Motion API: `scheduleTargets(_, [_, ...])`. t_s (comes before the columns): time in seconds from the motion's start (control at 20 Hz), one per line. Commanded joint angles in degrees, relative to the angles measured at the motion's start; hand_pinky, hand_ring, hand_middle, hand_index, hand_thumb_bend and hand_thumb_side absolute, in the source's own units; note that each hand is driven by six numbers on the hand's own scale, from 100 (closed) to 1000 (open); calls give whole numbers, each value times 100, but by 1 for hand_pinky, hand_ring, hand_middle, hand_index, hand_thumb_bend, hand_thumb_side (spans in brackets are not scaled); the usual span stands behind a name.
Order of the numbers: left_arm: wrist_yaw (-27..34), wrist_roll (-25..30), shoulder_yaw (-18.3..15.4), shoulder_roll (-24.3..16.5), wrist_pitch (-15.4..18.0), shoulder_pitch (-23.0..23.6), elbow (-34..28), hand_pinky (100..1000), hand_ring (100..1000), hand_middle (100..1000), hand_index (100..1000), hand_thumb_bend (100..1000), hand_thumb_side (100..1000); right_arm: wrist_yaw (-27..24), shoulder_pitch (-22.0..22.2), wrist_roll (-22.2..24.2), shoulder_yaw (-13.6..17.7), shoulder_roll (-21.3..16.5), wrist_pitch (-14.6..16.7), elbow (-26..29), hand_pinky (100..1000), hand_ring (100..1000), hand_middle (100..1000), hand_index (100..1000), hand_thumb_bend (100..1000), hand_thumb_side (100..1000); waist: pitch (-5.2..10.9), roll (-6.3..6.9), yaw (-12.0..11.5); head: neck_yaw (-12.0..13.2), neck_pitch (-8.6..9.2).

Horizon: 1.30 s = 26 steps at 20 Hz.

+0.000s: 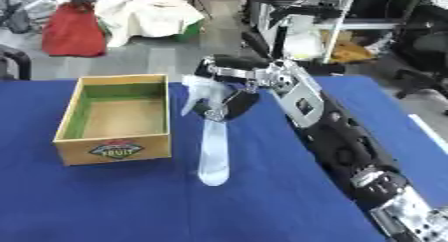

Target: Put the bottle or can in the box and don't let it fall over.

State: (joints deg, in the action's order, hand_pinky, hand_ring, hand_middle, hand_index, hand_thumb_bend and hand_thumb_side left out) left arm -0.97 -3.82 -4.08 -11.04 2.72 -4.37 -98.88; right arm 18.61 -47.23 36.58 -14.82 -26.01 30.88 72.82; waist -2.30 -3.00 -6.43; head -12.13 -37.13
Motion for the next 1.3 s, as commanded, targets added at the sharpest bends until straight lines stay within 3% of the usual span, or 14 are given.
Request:
scheduleTargets(0.05, [21, -16, -16, -66, 1, -82, -75, 614, 649, 563, 837, 491, 730, -95, -166, 339, 130, -258, 442, 213, 100, 374, 330, 154, 100, 202, 47, 7, -24, -28, 65])
scheduleTargets(0.65, [79, 61, 75, -105, -5, -215, -57, 614, 649, 563, 837, 494, 728, -603, -431, -102, 484, -931, 244, 590, 100, 366, 317, 151, 100, 198, 104, -60, -391, -283, 94])
scheduleTargets(1.1, [251, 329, 348, -53, 4, -691, -30, 615, 650, 564, 837, 496, 725, -997, -656, -729, 860, -1303, 49, 756, 100, 357, 301, 156, 100, 172, 16, -230, -1283, -946, 203])
scheduleTargets(1.3, [304, 446, 456, -37, 4, -903, -39, 615, 651, 564, 837, 496, 724, -727, -664, -916, 863, -1180, 99, 634, 100, 381, 309, 167, 100, 194, -115, -320, -1538, -1169, 241])
